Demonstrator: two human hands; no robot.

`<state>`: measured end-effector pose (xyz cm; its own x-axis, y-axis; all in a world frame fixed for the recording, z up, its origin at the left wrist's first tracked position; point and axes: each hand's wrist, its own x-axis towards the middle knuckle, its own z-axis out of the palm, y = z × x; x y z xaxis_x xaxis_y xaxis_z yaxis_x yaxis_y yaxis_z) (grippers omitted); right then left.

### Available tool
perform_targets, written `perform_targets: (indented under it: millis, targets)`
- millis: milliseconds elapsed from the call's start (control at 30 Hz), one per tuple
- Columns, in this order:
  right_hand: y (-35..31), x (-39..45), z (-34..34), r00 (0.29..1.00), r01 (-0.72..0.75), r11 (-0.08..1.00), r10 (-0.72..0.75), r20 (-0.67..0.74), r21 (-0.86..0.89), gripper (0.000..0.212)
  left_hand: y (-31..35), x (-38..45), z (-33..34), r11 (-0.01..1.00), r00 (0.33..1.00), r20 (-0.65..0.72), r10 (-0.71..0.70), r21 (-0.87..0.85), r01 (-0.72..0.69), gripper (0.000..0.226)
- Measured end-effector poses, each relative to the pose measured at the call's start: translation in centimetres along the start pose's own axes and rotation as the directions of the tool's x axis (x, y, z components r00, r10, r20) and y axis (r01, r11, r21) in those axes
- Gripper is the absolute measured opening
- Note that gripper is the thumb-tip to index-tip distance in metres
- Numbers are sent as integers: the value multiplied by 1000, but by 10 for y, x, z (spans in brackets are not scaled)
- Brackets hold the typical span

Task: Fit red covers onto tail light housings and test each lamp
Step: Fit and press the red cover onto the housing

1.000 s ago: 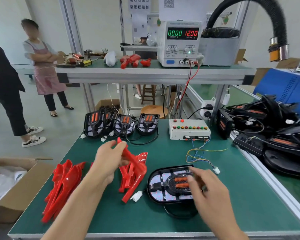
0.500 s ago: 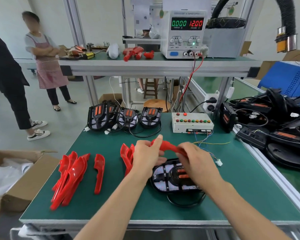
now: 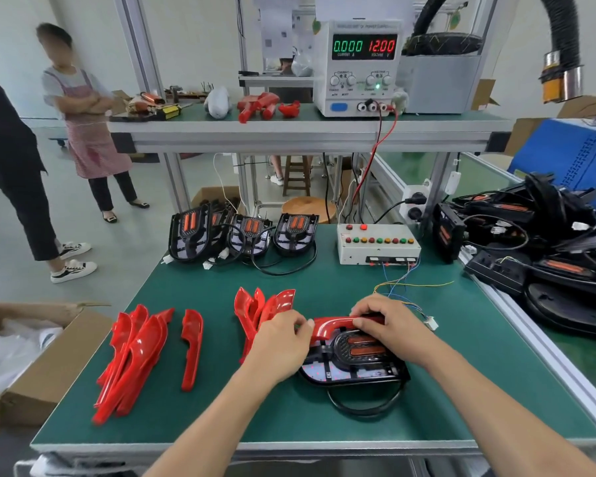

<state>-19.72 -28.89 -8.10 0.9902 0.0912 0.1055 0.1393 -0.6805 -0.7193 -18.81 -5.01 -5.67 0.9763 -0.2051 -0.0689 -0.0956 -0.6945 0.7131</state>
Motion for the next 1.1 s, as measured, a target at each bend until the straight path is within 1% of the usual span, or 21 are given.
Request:
perform_targets:
  millis: [67, 167, 300, 433, 500, 600, 667, 767, 867, 1000, 1100]
  targets:
    - [3, 1, 1, 1000, -8, 999, 8, -11, 31, 5, -2, 0, 4, 1000, 1000, -8, -4, 2, 4, 26]
    - [8, 1, 2, 999, -21, 995, 24, -33, 96, 7, -7, 0, 8, 999, 1000, -17, -22, -41, 21, 23]
    - [20, -5, 3, 993, -26, 980, 48, -110, 197, 18, -11, -2, 13, 997, 1000, -9, -10, -77, 9, 23]
    - [24, -9, 5, 987, -34, 973, 68, -148, 227, 27, -9, -2, 18, 998, 1000, -9, 12, -56, -13, 28]
    - [24, -10, 6, 983, -42, 968, 84, -163, 249, 26, -9, -1, 20, 999, 1000, -2, 3, -54, -3, 34]
    - [22, -12, 8, 978, -46, 951, 105, -179, 305, 24, -6, 5, 21, 997, 998, 42, -57, -52, 59, 43]
    - [21, -14, 10, 973, -46, 933, 122, -194, 356, 21, -3, 10, 21, 995, 994, 87, -72, -61, 77, 41]
    - [21, -17, 13, 962, -44, 899, 155, -223, 436, 19, 3, 17, 23, 990, 994, 102, -51, -129, 64, 43]
    - [20, -21, 16, 960, -32, 866, 165, -226, 498, 23, 7, 19, 31, 972, 998, 56, -8, -235, 21, 43]
    - [19, -26, 21, 954, -37, 834, 194, -229, 551, 24, 5, 19, 41, 935, 999, -15, 45, -351, -48, 30]
    - [19, -27, 23, 950, -40, 831, 203, -235, 554, 26, 1, 18, 43, 912, 998, -42, 46, -406, -59, 24]
